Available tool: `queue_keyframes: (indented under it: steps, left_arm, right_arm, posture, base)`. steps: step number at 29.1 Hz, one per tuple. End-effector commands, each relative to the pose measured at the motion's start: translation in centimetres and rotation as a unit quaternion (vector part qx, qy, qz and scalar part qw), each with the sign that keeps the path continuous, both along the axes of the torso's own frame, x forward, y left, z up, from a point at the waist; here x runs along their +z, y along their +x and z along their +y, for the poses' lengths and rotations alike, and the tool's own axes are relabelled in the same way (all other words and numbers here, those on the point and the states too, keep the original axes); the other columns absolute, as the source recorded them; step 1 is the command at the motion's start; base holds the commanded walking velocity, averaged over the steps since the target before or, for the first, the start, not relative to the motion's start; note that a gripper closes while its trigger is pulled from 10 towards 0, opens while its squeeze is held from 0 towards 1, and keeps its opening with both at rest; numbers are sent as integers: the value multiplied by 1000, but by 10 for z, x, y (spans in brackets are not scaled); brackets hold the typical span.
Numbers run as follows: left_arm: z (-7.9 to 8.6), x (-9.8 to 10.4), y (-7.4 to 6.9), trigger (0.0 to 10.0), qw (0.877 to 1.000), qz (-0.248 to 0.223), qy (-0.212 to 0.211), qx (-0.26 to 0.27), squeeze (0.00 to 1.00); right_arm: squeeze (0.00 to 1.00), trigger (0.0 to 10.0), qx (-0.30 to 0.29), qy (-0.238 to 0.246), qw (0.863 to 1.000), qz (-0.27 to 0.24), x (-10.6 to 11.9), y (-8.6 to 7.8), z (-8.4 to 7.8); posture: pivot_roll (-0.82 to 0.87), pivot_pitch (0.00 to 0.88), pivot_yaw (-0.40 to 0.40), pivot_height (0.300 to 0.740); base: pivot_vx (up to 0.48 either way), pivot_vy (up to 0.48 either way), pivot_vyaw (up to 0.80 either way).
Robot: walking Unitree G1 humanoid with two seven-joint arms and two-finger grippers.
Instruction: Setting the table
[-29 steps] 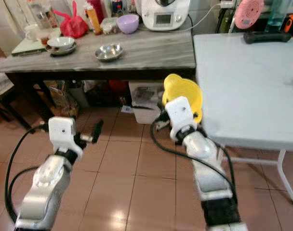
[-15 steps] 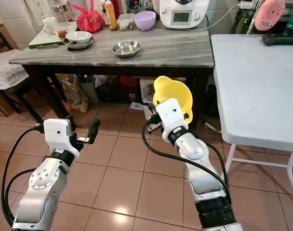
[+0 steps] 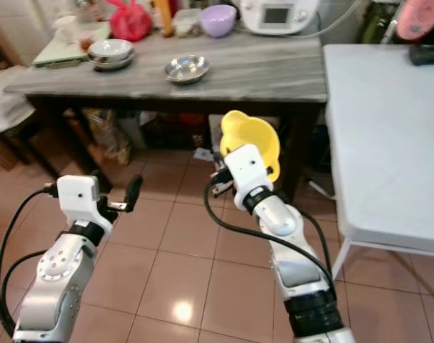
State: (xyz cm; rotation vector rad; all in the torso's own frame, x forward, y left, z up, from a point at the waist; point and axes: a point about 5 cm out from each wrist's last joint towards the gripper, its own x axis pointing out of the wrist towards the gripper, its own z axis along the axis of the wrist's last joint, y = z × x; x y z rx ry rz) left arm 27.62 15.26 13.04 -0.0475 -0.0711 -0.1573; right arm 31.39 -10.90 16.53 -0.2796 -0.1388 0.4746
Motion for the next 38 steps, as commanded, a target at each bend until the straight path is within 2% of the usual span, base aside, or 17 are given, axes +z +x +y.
queue_keyframes:
  steps: [1, 24, 30, 38]
  left_arm:
    - [-4, 0, -1, 10000, 1000, -2, -2, -12, 0]
    - [-10, -1, 1, 10000, 1000, -2, 0, -27, 0]
    - [-16, -2, 1, 10000, 999, 6, -4, -38, 0]
    - [-19, -3, 1, 10000, 999, 5, -3, -44, 0]
  right_arm:
    - [0, 10000, -2, 3, 1000, -8, 4, 1, -2]
    - [0, 10000, -3, -1, 1000, -12, 4, 0, -2]
    - [0, 10000, -3, -4, 1000, -12, 3, 0, -3]
    - [0, 10000, -5, -7, 1000, -12, 2, -1, -5]
  posture:
    - [-108, 52, 111, 740]
    - [-115, 48, 117, 740]
    - [-116, 48, 116, 740]
    - [-123, 45, 114, 740]
  base:
    - [472, 0, 0]
    - [472, 0, 0]
    - [99, 0, 0]
    - [0, 419, 0]
